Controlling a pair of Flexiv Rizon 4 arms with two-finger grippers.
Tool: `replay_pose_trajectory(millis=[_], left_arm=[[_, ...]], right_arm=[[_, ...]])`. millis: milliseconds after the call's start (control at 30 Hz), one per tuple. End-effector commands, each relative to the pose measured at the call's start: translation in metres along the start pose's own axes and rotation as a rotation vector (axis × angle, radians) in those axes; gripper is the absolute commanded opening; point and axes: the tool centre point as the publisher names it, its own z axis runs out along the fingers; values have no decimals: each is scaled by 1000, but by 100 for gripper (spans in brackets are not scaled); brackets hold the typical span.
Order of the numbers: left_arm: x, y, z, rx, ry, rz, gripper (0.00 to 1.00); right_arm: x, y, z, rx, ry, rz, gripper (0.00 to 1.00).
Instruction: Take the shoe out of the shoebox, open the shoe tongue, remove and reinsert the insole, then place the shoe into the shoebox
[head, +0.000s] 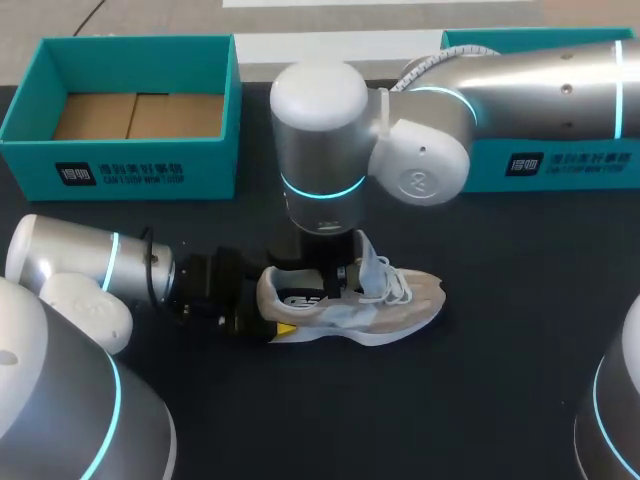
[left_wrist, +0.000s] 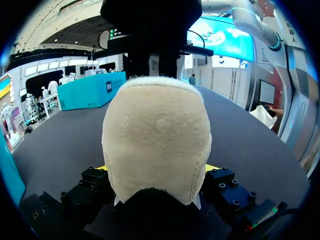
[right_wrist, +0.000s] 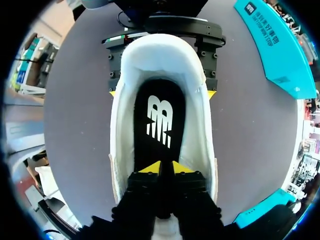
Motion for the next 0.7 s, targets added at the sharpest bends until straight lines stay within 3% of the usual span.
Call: replay_pose_trajectory(millis=[33,333,533,600,700], left_arm=[[1,2,-1,-2,0,1,0],[1,2,-1,-2,0,1,0],[1,2,-1,-2,0,1,0],[1,2,-1,-2,0,1,0],[1,2,-1,-2,0,1,0]], right_arm=[[-2,5,4,8,-7,4,26],[-6,11,21,34,-5,5,36],[-4,16,30,20,9,15,36],[-2,17,33,19,12,17,25],[0,17,35,15,19,23,0]])
